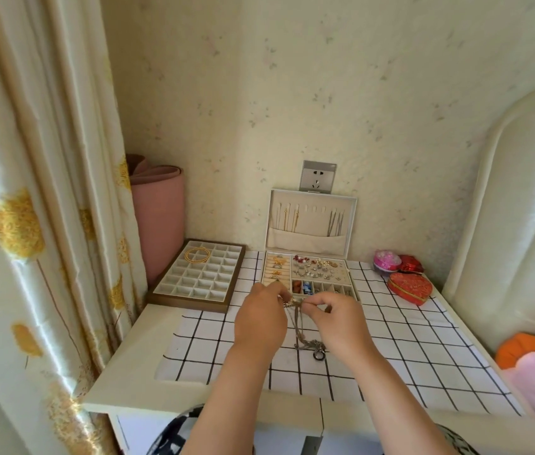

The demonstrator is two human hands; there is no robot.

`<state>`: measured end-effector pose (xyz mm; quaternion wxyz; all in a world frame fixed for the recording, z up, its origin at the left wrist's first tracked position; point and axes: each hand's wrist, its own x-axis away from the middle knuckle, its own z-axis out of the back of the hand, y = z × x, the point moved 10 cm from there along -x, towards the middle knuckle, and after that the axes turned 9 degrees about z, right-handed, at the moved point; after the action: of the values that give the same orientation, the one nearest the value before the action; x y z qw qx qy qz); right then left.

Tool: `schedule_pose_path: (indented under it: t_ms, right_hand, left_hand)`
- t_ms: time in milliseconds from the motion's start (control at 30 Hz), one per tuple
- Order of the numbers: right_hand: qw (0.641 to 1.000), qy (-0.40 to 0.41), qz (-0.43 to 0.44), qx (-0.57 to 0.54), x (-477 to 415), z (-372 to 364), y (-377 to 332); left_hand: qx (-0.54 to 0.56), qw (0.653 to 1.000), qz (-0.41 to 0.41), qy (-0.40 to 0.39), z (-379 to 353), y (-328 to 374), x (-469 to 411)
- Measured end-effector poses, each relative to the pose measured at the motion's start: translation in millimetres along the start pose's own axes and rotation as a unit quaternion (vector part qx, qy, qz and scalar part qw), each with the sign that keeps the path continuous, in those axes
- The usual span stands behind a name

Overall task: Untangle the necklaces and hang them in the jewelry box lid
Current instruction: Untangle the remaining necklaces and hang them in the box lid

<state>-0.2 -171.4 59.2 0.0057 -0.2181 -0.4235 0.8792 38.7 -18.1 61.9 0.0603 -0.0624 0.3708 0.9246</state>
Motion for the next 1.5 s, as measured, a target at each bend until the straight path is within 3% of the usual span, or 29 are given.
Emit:
schedule_pose_path:
  t_ms: [100,267,533,700,867,1133,1233,1367,1500]
  right_hand:
    - [0.995,0.003,-0.029,-0.093,-1,-2,0]
    - [0.983,0.003,-0.052,-0.176,-2,-6,3]
    - [0.976,-0.031,-0.049,-0.211,-4,-9,1]
    - [0.98,-0.038,-0.035,-0.194,-7,-10,-2]
    - [0.991,-0.023,0.001,-0.128,-8,-15,-8]
    - [0.996,0.058,-0.003,-0.073,-1,-8,-3]
    - [0.994,0.031,-0.005,-0.102,2,-12,-7]
    - [0.998,0.007,0.011,-0.063,1,-14,-10]
    - [0.996,-0.066,0.004,-0.065,1,-24,-3]
  left_hand:
    - [0.071,0.997,0.024,-0.025,-3,-4,-2]
    - [0.232,0.957,0.065,-0.159,-34,-8,4]
    - [0.33,0.937,0.003,-0.112,-4,1,0]
    - [0.354,0.923,0.056,-0.141,-8,-7,-3]
    - [0.292,0.947,0.071,-0.109,-5,-18,-8]
    - [0.387,0.902,0.138,-0.135,-7,-25,-6]
    - [0.385,0.902,0.142,-0.133,-4,-25,-7]
    - [0.359,0.913,0.131,-0.145,-5,-23,-6]
    - [0.319,0.929,0.115,-0.145,-3,-26,-6]
